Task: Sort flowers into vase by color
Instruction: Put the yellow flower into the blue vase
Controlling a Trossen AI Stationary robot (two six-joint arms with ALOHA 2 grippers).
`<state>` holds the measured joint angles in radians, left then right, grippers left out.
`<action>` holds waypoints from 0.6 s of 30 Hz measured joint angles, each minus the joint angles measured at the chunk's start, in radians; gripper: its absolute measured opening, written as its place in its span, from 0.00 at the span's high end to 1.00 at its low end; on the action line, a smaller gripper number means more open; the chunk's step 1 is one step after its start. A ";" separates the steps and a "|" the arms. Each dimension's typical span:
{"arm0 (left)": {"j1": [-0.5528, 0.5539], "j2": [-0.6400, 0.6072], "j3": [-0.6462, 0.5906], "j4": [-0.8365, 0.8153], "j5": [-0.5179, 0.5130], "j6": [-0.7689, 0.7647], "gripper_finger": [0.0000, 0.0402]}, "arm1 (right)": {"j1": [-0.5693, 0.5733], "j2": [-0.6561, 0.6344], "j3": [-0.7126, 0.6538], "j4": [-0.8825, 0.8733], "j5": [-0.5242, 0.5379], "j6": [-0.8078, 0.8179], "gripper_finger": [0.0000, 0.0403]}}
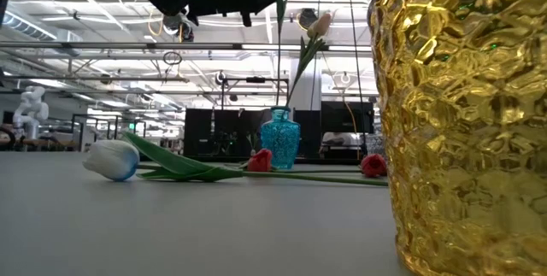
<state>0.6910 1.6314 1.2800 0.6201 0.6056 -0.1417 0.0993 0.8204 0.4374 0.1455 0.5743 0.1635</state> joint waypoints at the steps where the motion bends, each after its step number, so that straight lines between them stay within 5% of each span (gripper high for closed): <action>1: 0.000 0.000 0.000 0.000 0.000 0.000 0.99 | 0.000 0.000 0.000 0.000 0.000 0.000 0.74; 18: -0.033 0.000 0.000 -0.001 -0.034 0.051 0.99 | 0.000 0.000 0.000 0.000 0.000 0.000 0.74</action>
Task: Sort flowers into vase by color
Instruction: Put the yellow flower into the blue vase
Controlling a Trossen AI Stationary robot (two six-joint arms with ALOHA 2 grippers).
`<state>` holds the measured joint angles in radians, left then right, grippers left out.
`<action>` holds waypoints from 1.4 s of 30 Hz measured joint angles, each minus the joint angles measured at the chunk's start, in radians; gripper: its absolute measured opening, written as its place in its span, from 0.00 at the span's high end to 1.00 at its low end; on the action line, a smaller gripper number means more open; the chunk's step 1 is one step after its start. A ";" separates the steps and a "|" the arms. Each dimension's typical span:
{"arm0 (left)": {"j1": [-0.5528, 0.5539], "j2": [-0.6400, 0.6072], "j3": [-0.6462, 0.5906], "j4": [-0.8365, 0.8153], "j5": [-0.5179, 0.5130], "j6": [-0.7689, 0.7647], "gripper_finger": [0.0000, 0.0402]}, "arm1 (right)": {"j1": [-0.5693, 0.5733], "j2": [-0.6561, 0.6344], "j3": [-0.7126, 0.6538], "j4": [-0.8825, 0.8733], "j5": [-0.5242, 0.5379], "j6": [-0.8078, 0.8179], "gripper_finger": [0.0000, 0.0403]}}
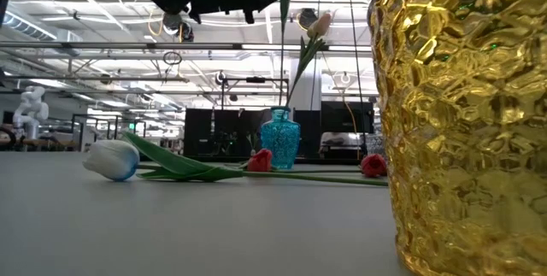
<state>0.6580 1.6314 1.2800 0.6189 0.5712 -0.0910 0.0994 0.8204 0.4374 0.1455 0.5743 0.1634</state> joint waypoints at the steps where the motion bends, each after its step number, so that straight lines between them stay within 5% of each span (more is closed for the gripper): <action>1: 0.001 0.000 0.000 0.000 -0.001 0.000 0.99 | 0.000 0.000 0.000 0.000 0.000 0.000 0.74; 42: -0.012 0.060 -0.001 -0.066 -0.004 0.049 0.99 | 0.000 0.000 0.000 0.000 0.000 0.000 0.74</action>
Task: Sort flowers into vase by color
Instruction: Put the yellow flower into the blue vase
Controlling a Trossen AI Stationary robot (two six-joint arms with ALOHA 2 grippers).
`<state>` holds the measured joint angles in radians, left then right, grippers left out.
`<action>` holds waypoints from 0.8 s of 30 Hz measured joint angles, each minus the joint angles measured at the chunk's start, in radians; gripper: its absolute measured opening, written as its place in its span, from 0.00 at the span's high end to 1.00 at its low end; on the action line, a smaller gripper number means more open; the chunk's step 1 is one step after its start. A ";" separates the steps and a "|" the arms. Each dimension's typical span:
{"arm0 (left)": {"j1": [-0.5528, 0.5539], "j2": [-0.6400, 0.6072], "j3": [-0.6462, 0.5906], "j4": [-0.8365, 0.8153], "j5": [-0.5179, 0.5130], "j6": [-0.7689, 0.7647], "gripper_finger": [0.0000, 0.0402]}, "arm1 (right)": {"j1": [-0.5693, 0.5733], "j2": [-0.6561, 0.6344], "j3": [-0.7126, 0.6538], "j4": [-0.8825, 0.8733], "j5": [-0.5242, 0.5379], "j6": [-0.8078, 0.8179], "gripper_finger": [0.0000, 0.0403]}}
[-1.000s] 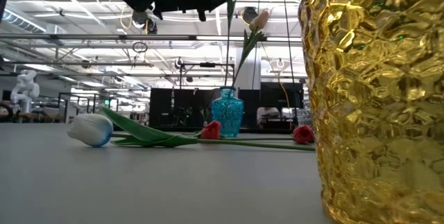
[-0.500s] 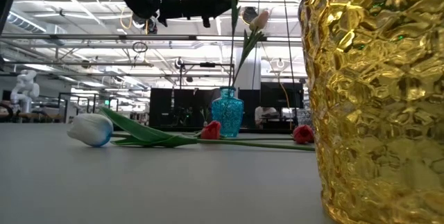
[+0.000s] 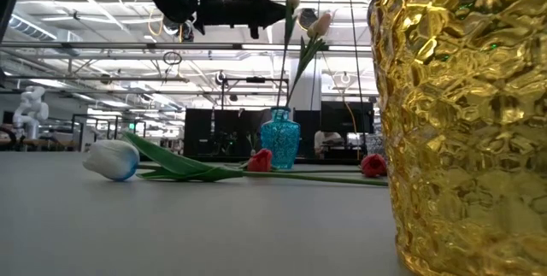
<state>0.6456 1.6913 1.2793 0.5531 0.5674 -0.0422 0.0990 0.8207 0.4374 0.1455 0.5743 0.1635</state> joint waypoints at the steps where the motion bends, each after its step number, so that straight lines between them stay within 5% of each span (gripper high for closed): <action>1: 0.000 0.000 0.000 -0.005 0.000 0.000 0.99 | 0.000 0.000 0.000 0.000 0.000 0.000 0.74; 24: 0.000 0.000 0.000 -0.097 0.002 -0.028 0.93 | 0.000 0.000 0.000 0.000 0.000 0.000 0.74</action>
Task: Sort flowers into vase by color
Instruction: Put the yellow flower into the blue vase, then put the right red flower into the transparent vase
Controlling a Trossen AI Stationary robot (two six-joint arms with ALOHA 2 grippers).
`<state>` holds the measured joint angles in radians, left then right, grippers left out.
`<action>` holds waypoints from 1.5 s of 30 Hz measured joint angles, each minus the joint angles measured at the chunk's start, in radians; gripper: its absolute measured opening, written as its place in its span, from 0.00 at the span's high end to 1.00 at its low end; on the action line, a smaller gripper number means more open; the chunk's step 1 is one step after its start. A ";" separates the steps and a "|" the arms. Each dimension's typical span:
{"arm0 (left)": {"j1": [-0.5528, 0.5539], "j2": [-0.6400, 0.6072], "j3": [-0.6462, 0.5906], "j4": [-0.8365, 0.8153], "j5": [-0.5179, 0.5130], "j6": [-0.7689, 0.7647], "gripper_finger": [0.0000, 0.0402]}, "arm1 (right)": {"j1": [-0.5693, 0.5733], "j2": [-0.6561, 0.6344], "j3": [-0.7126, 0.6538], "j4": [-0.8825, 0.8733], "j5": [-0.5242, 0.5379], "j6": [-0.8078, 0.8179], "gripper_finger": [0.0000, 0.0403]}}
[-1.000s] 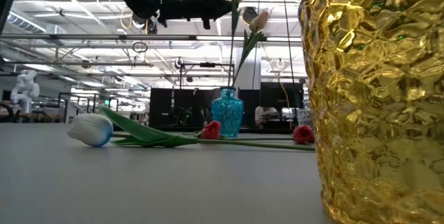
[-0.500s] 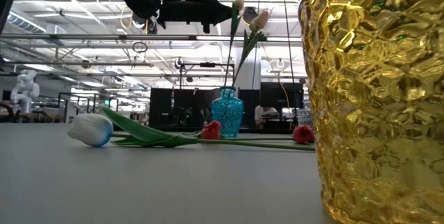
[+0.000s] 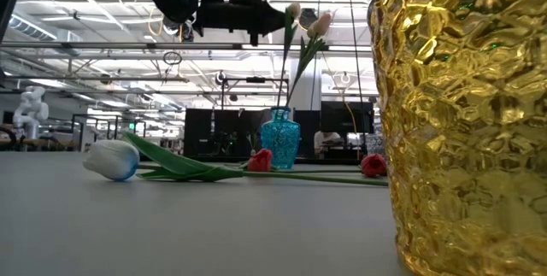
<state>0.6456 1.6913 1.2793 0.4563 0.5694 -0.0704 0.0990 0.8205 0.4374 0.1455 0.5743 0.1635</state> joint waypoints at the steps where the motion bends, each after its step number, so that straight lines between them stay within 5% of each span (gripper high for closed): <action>1: 0.000 0.000 0.000 -0.005 0.002 0.000 0.92 | 0.000 0.000 0.000 0.000 0.000 0.000 0.74; 17: 0.000 0.000 0.000 -0.133 0.009 0.006 0.91 | 0.000 0.000 0.000 0.000 0.000 0.000 0.74; 29: 0.000 0.000 0.000 -0.226 0.009 0.005 0.72 | 0.000 0.000 0.000 0.000 0.000 0.000 0.74; 45: -0.004 -0.001 0.000 -0.373 0.057 0.005 0.72 | 0.000 0.000 0.000 0.000 0.000 0.000 0.74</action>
<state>0.6417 1.6902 1.2793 0.0837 0.6264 -0.0656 0.0994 0.8207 0.4374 0.1455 0.5743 0.1635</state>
